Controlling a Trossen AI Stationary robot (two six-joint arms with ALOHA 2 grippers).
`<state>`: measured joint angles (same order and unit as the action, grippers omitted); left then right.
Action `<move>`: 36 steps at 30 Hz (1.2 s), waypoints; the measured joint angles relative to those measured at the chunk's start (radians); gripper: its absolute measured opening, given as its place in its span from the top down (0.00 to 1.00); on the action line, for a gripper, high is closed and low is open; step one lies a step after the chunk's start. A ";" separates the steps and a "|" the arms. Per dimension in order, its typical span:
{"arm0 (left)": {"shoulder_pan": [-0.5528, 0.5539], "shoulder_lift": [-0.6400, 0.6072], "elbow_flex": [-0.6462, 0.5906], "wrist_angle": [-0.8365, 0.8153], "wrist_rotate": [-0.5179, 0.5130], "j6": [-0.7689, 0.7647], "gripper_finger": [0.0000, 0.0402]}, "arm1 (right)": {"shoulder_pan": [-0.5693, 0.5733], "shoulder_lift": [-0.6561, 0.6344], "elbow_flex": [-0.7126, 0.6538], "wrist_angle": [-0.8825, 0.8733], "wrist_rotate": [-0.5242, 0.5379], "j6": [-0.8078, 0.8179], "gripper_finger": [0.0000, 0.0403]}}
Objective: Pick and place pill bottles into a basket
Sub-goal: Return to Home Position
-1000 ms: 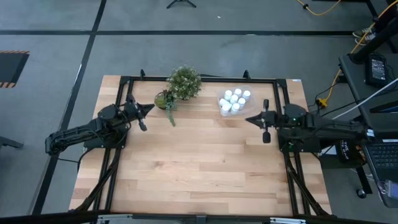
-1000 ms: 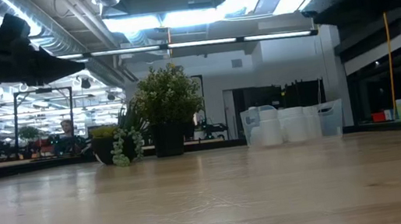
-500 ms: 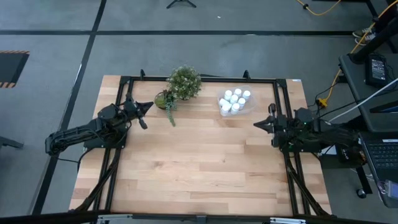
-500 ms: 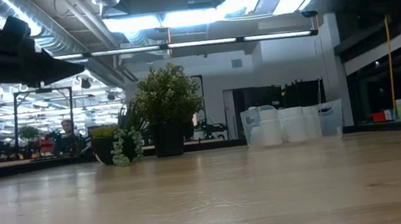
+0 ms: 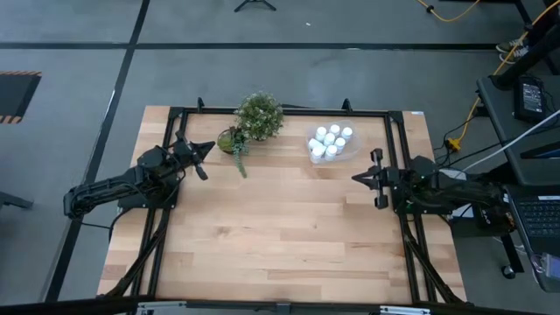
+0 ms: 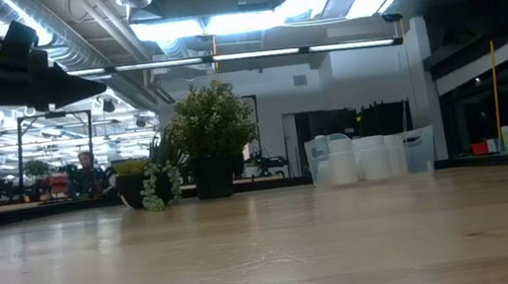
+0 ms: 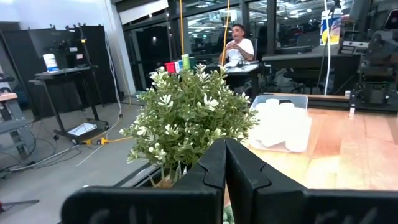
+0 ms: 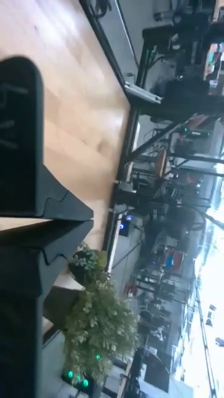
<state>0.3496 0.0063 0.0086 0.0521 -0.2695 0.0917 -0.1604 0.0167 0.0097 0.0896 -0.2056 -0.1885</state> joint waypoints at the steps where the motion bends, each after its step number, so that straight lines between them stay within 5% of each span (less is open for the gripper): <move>1: 0.000 0.000 0.000 0.000 0.000 0.000 1.00 | 0.000 0.000 0.000 -0.003 -0.007 0.006 0.97; 8: 0.000 0.000 0.000 0.000 0.001 0.000 1.00 | 0.000 0.002 0.000 -0.033 -0.086 0.053 0.97; 18: 0.000 0.000 0.000 0.000 0.001 0.000 1.00 | 0.000 0.003 0.000 -0.033 -0.086 0.119 0.97; 27: 0.000 0.000 0.000 0.000 0.001 0.000 1.00 | 0.000 0.003 0.000 -0.033 -0.085 0.340 0.97; 36: 0.000 0.000 0.000 0.000 0.001 0.000 1.00 | 0.001 0.002 0.000 -0.033 -0.085 0.340 0.97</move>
<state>0.3496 0.0063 0.0086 0.0521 -0.2684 0.0917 -0.1591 0.0190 0.0101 0.0570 -0.2902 0.1516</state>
